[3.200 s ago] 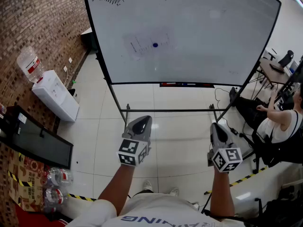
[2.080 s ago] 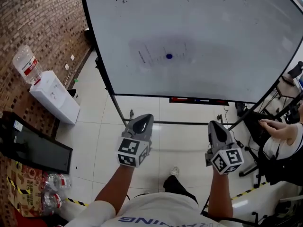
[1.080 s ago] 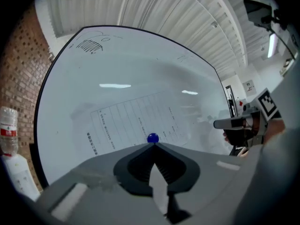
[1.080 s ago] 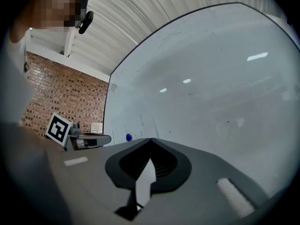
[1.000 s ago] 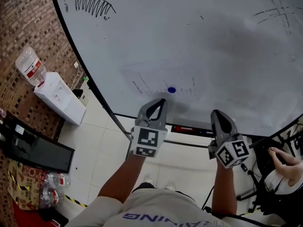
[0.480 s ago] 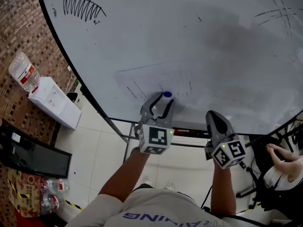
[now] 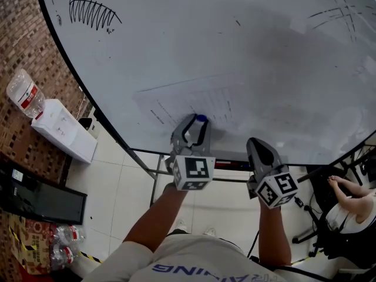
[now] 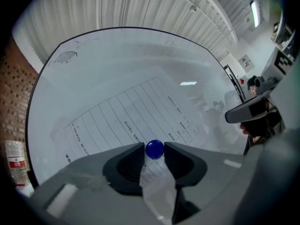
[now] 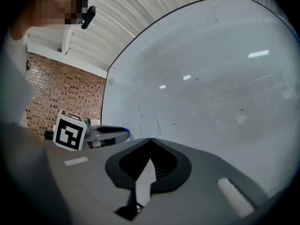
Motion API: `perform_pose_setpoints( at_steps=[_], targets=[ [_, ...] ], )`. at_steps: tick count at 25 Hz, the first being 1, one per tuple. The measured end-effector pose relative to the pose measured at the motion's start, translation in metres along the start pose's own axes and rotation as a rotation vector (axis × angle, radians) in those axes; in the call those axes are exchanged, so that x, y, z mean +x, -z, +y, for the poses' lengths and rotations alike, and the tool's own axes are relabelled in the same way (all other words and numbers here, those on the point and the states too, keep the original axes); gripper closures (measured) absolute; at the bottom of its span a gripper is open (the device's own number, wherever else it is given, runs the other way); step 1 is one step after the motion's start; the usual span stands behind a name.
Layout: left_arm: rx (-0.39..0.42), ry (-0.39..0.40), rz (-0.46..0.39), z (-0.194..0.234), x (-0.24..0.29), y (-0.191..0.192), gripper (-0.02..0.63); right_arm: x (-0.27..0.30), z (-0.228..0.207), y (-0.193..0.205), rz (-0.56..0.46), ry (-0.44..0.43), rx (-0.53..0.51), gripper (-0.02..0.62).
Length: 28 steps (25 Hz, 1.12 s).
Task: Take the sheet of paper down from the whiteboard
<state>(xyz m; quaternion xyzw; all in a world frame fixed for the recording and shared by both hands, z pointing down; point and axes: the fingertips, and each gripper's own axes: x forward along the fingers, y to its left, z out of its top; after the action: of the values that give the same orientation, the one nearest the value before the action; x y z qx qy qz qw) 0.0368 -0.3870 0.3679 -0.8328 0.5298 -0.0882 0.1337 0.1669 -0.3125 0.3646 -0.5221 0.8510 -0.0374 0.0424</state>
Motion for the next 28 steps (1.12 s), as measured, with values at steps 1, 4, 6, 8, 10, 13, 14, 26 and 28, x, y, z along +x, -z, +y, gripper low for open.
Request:
perform_pose_setpoints(
  at_steps=[1,4,6,8,10,13,14,26,28],
  targets=[
    [0.009,0.0,0.0,0.001,-0.001,-0.003,0.465,0.001,-0.001,0.001,0.004,0.001,0.004,0.589],
    [0.014,0.013,-0.003,0.003,-0.002,-0.01,0.466,0.003,-0.005,0.008,0.013,0.014,0.04,0.588],
    [-0.006,0.026,-0.002,0.003,-0.001,-0.01,0.477,0.007,-0.01,0.013,0.019,0.023,0.083,0.589],
    [-0.016,0.035,-0.002,0.003,-0.001,-0.009,0.477,0.013,-0.012,0.015,0.013,0.018,0.135,0.588],
    [-0.02,0.04,-0.004,0.002,-0.001,-0.009,0.477,0.021,-0.008,0.015,0.005,-0.009,0.187,0.573],
    [-0.025,0.047,-0.007,0.003,-0.002,-0.01,0.477,0.032,-0.004,0.017,0.003,-0.035,0.252,0.48],
    [-0.028,0.05,-0.009,0.003,-0.002,-0.01,0.477,0.035,-0.005,0.018,0.004,-0.034,0.272,0.474],
    [-0.059,0.083,-0.013,0.002,-0.002,-0.009,0.477,0.053,-0.004,0.009,-0.052,-0.042,0.406,0.531],
    [-0.067,0.091,-0.01,0.002,-0.002,-0.01,0.477,0.052,-0.003,0.006,-0.057,-0.042,0.385,0.55]
  ],
)
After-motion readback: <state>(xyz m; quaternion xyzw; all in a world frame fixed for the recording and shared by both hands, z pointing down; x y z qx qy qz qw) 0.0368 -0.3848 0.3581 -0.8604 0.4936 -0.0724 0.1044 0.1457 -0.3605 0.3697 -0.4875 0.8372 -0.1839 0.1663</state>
